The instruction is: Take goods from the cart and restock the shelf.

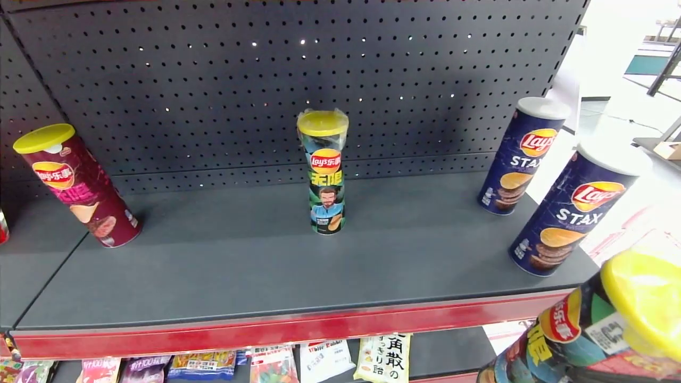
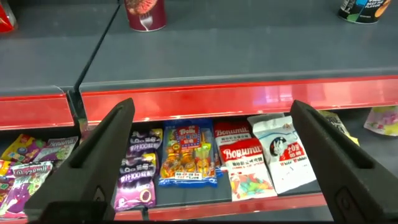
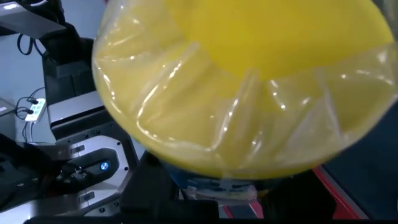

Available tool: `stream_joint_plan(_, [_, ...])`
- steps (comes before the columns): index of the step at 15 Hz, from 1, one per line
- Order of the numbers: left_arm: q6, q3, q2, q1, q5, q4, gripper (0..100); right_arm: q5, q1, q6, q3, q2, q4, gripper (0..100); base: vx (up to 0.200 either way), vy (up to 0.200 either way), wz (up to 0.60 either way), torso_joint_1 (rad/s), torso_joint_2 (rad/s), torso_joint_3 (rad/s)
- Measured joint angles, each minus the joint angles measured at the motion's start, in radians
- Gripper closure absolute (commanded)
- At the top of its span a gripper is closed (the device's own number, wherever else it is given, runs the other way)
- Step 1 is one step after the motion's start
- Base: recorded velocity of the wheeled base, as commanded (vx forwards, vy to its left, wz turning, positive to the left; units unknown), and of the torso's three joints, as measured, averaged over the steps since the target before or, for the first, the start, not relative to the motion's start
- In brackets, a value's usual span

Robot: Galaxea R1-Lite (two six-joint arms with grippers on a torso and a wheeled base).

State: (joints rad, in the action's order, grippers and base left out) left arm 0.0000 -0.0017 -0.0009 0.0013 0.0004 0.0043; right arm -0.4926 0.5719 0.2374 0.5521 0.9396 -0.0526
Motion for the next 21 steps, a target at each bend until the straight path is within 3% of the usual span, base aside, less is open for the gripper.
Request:
stream_joint_plan(7, [0.000,0.000,0.000,0.000,0.000,0.001,0,0.001,-0.002,0.000,-0.018,-0.001,-0.001,100,0.000,0.000,0.00,0.000,0.00,0.000])
stream_joint_plan(10, [0.000,0.000,0.000,0.000,0.000,0.000,0,0.001,-0.004,-0.003,-0.020,-0.002,-0.001,100,0.000,0.200,0.00,-0.001,0.00,0.002])
stream_joint_plan(21, [0.001,0.000,0.000,0.000,-0.002,0.001,0,0.001,-0.023,-0.001,-0.013,-0.002,-0.001,100,0.000,0.000,0.00,0.000,0.00,0.000])
